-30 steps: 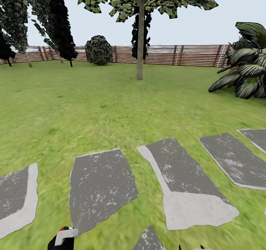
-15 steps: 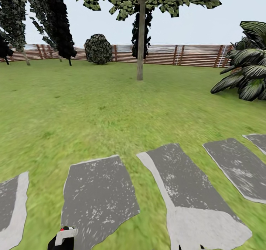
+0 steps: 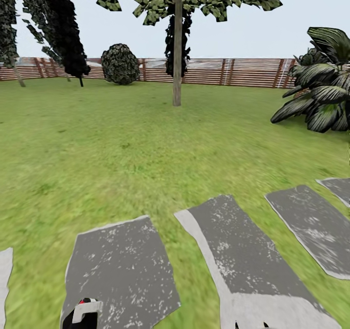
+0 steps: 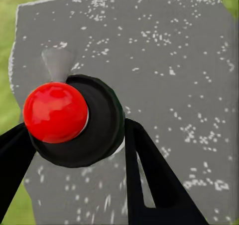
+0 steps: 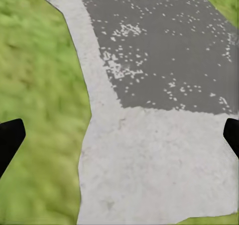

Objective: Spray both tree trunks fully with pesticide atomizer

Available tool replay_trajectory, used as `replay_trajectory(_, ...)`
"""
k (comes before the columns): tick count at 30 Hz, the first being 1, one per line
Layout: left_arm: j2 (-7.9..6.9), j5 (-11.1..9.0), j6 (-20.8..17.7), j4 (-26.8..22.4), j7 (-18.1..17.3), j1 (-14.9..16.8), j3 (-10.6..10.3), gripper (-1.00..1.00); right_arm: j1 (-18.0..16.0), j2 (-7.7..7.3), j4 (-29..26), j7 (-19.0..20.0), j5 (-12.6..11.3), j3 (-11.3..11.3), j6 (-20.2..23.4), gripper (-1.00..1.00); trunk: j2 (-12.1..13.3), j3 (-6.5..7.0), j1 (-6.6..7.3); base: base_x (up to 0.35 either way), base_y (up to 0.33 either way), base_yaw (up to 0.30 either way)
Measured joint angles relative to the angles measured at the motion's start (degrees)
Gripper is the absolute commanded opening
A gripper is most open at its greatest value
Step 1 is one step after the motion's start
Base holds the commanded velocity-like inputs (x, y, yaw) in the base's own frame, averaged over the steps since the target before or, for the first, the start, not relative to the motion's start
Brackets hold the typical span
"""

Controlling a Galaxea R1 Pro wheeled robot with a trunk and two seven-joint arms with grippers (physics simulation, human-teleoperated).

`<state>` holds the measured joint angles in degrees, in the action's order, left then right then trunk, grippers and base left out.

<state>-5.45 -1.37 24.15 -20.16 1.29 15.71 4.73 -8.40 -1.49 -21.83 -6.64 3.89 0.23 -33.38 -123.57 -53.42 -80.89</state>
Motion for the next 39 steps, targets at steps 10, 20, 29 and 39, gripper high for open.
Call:
replay_trajectory(10,0.0,0.0,-0.07,-0.01,0.0,0.0,0.01,-1.0,-0.01,0.15,0.07,-0.07,-0.06,-0.02,-0.04,1.0,0.0,0.0,0.0,0.338,0.0,-0.011)
replay_trajectory(20,0.0,0.03,-0.07,0.33,0.0,0.0,-0.03,-1.0,0.0,0.16,10.27,-0.2,-2.51,-0.25,-21.12,1.0,0.0,0.0,0.0,0.338,0.0,0.0)
replay_trajectory(29,0.0,0.08,0.01,0.34,0.0,-0.01,0.01,-1.0,-0.01,0.13,12.13,-0.16,-2.48,-0.19,-22.47,1.0,0.0,0.0,0.0,0.338,0.0,0.0)
replay_trajectory(39,0.0,0.08,0.01,0.34,0.0,0.0,0.01,-1.0,-0.01,0.17,19.73,-0.12,-2.44,-0.19,-22.15,1.0,0.0,0.0,0.0,0.338,0.0,0.0)
